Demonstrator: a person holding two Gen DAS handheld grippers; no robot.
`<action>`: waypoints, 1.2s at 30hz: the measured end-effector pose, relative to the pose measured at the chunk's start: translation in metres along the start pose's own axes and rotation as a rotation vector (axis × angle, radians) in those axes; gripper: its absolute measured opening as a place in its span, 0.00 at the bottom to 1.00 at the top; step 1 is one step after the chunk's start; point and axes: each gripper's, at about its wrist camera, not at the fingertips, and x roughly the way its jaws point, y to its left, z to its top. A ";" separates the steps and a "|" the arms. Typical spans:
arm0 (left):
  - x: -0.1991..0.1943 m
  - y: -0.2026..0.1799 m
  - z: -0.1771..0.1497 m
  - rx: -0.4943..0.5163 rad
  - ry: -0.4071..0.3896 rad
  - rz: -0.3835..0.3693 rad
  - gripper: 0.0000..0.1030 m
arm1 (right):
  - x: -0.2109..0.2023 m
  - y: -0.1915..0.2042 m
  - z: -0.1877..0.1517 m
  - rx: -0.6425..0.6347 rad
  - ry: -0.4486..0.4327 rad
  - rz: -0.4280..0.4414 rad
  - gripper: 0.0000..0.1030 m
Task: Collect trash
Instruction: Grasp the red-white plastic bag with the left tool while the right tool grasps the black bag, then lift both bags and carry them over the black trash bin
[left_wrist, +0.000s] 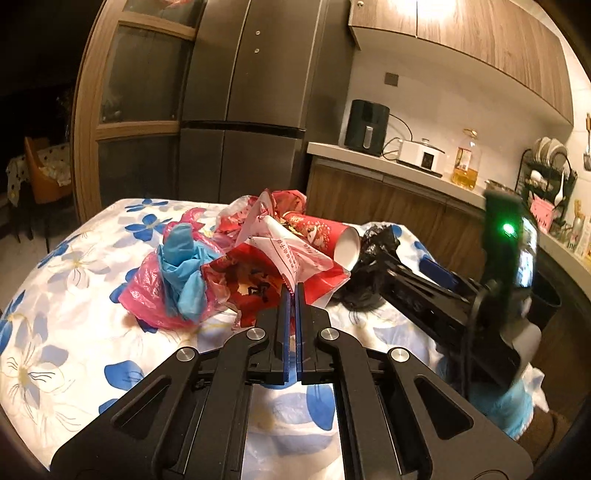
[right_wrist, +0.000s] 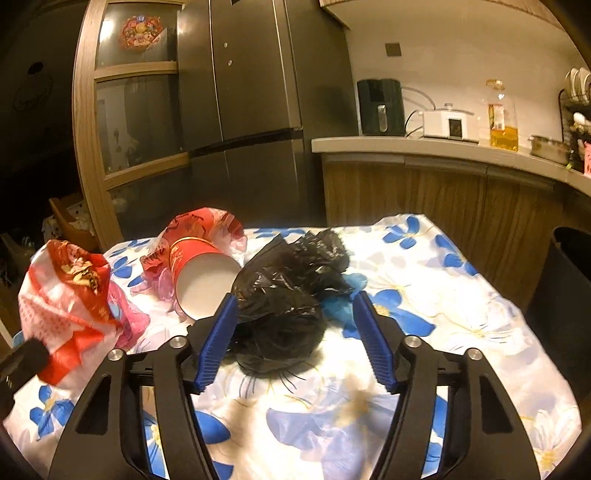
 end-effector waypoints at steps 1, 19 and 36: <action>0.000 0.000 0.000 -0.001 0.000 -0.003 0.01 | 0.002 0.000 -0.001 -0.002 0.009 0.004 0.49; -0.018 -0.014 0.005 0.012 -0.028 -0.020 0.01 | -0.061 -0.017 0.002 0.008 -0.061 0.081 0.01; -0.045 -0.053 0.007 0.061 -0.064 -0.058 0.01 | -0.132 -0.048 0.011 0.041 -0.137 0.119 0.01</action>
